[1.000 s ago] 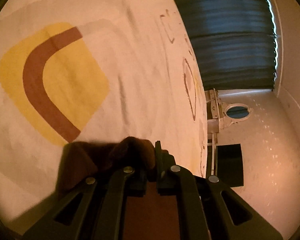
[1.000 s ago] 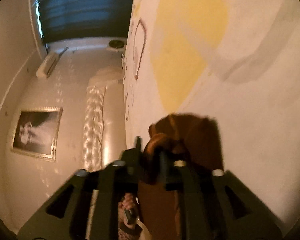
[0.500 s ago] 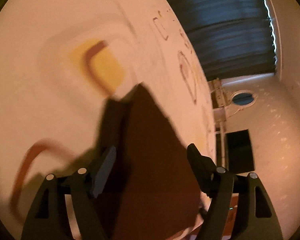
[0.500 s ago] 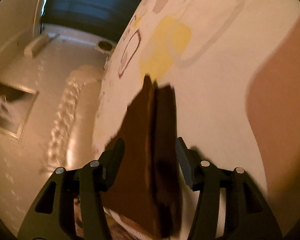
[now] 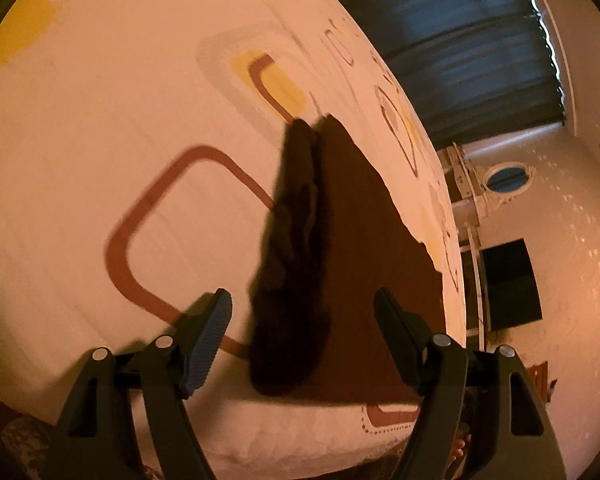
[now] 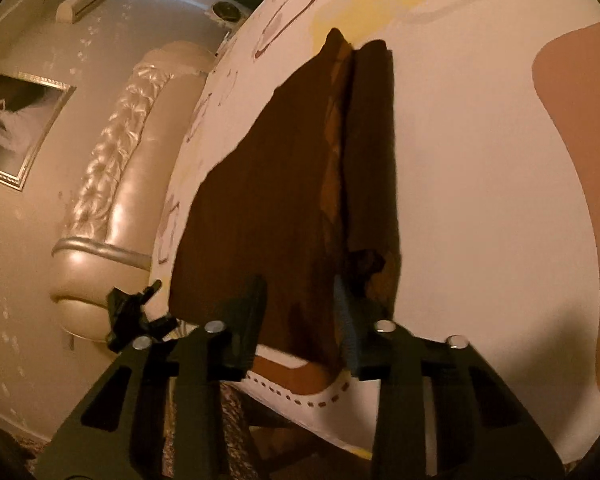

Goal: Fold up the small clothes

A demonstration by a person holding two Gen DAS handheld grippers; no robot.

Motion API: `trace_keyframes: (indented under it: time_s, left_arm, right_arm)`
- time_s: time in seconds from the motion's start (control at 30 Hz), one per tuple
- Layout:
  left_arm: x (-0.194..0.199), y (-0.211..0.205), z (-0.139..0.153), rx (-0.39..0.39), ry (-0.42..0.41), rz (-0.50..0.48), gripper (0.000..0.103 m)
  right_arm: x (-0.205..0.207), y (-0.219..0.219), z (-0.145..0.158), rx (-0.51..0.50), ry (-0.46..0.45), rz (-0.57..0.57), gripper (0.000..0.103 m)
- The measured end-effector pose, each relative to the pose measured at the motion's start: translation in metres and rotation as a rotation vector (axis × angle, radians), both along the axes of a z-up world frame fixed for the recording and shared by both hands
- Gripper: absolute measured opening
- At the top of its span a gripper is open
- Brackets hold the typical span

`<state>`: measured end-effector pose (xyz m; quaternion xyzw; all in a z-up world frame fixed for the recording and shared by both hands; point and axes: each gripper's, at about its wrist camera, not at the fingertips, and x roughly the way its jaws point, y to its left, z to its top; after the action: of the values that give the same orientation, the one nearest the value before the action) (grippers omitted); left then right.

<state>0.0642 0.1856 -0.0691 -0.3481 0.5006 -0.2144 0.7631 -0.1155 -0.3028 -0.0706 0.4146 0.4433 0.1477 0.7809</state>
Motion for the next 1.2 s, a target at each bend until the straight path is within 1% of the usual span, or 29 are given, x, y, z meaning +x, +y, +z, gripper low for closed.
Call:
trace_keyframes:
  time_s: [0.03,0.07,0.1,0.2,0.3,0.37,0.43,0.53,0.6,0.63,0.67,0.73,0.77,0.8,0.87,0.93,1.03,1.1,1.13,1.17,1.2]
  left_arm:
    - [-0.001,-0.003,-0.001,0.001,0.005,-0.009,0.073]
    - [-0.002,-0.006,-0.001,0.005,0.007,-0.016,0.073]
    - [-0.003,-0.007,-0.001,0.006,0.004,-0.018,0.073]
    - [-0.006,-0.011,-0.001,0.001,0.008,-0.026,0.073]
    - [-0.008,-0.012,0.0,0.009,0.008,-0.043,0.073]
    - [-0.009,-0.011,-0.001,0.015,0.006,-0.056,0.074]
    - [-0.01,-0.008,-0.003,0.026,0.004,-0.058,0.074]
    - [-0.012,-0.008,-0.004,0.044,-0.004,-0.085,0.074]
    - [-0.016,-0.011,-0.002,0.074,-0.019,-0.106,0.074]
    - [-0.017,-0.012,-0.002,0.087,-0.025,-0.114,0.074]
    - [-0.019,-0.014,-0.002,0.103,-0.033,-0.123,0.074]
    - [-0.02,-0.016,-0.001,0.116,-0.042,-0.125,0.074]
    - [-0.02,-0.017,-0.002,0.123,-0.041,-0.124,0.074]
    - [-0.019,-0.018,-0.002,0.126,-0.039,-0.123,0.074]
    - [-0.019,-0.018,-0.002,0.125,-0.035,-0.121,0.074]
    - [-0.019,-0.017,-0.003,0.122,-0.031,-0.122,0.074]
    - [-0.018,-0.015,-0.005,0.102,-0.019,-0.112,0.074]
    - [-0.018,-0.013,-0.006,0.084,-0.011,-0.103,0.075]
    - [-0.018,-0.013,-0.007,0.077,-0.01,-0.1,0.075]
    - [-0.018,-0.012,-0.007,0.075,-0.01,-0.099,0.076]
    - [-0.018,-0.013,-0.007,0.075,-0.011,-0.1,0.076]
  right_arm:
    - [-0.001,0.003,-0.002,0.007,0.009,0.021,0.018]
    - [-0.004,0.004,-0.002,-0.001,0.01,0.024,0.013]
    - [-0.008,0.004,-0.003,-0.007,0.004,0.023,0.002]
    - [-0.021,0.007,-0.008,0.034,0.003,0.014,0.002]
    - [-0.034,0.013,-0.011,0.032,-0.002,0.016,0.002]
    - [-0.042,0.013,-0.017,0.044,0.01,0.008,0.001]
    - [-0.047,0.003,-0.023,0.031,0.018,-0.017,0.001]
    - [-0.045,-0.015,-0.027,0.083,0.01,-0.083,0.001]
    - [-0.04,-0.018,-0.023,0.093,0.001,-0.08,0.002]
    - [-0.037,-0.018,-0.02,0.091,0.003,-0.076,0.002]
    - [-0.035,-0.019,-0.018,0.085,0.003,-0.077,0.005]
    - [-0.029,-0.026,-0.005,0.049,-0.024,-0.091,0.006]
    - [-0.024,-0.031,0.001,0.03,-0.041,-0.104,0.011]
    - [-0.02,-0.035,0.006,0.026,-0.055,-0.114,0.018]
    - [-0.001,-0.044,0.015,0.022,-0.084,-0.133,0.026]
    - [0.025,-0.048,0.019,0.014,-0.106,-0.141,0.026]
    - [0.063,-0.046,0.016,-0.014,-0.096,-0.144,0.029]
    - [0.079,-0.041,0.011,-0.04,-0.085,-0.135,0.031]
    - [0.092,-0.037,0.006,-0.05,-0.066,-0.119,0.03]
    - [0.098,-0.035,0.003,-0.06,-0.05,-0.106,0.008]
    - [0.107,-0.032,0.001,-0.101,-0.029,-0.087,0.002]
